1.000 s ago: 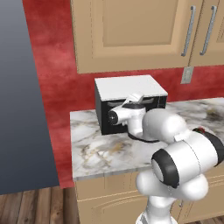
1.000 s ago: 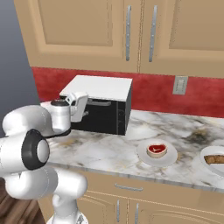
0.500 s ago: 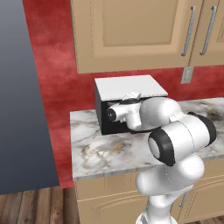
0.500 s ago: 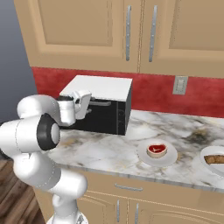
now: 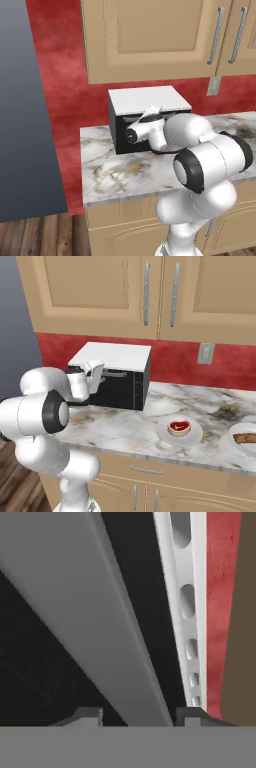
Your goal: Open the toaster oven door. Place the baguette on the bottom rack in the toaster oven and place the steak on the top rack.
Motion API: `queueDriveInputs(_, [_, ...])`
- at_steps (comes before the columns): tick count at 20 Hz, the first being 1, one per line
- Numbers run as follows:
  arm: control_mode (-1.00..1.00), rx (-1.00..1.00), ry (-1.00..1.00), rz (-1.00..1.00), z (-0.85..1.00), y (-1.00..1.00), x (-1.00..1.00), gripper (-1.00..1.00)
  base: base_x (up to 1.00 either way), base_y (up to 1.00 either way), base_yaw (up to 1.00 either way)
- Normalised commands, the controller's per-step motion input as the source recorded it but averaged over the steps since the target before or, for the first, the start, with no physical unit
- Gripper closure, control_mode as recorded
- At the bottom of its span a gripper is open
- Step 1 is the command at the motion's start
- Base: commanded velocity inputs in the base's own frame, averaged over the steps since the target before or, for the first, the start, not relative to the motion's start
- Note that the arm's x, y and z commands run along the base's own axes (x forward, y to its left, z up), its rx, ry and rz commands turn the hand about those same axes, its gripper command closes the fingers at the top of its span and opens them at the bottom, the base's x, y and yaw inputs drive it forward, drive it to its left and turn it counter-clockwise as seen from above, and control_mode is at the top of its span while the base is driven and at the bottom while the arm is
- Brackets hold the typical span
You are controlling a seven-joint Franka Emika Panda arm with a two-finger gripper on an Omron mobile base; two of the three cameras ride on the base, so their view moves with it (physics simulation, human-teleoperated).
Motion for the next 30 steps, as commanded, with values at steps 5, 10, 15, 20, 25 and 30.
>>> queueDriveInputs(5, [-1.00, -0.02, 0.24, 0.17, -0.25, -0.04, -0.88, 1.00, 0.00, 0.00, 0.00])
queueDriveInputs(10, [-1.00, 0.00, 0.42, 0.16, -0.25, 0.00, -1.00, 1.00, 0.00, 0.00, 0.00])
queueDriveInputs(15, [-1.00, -0.05, 0.49, 0.16, -0.53, 0.00, -1.00, 1.00, 0.00, 0.00, 0.00])
queueDriveInputs(20, [-1.00, -0.13, 0.48, 0.15, -0.81, 0.00, -0.92, -1.00, 0.00, 0.00, 0.00])
queueDriveInputs(25, [-1.00, -0.01, 0.17, 0.08, 0.52, 0.00, -0.48, -1.00, 0.00, 0.00, 0.00])
queueDriveInputs(30, [-1.00, -0.02, 0.01, 0.03, 1.00, 0.21, 0.05, -1.00, 0.00, 0.00, 0.00])
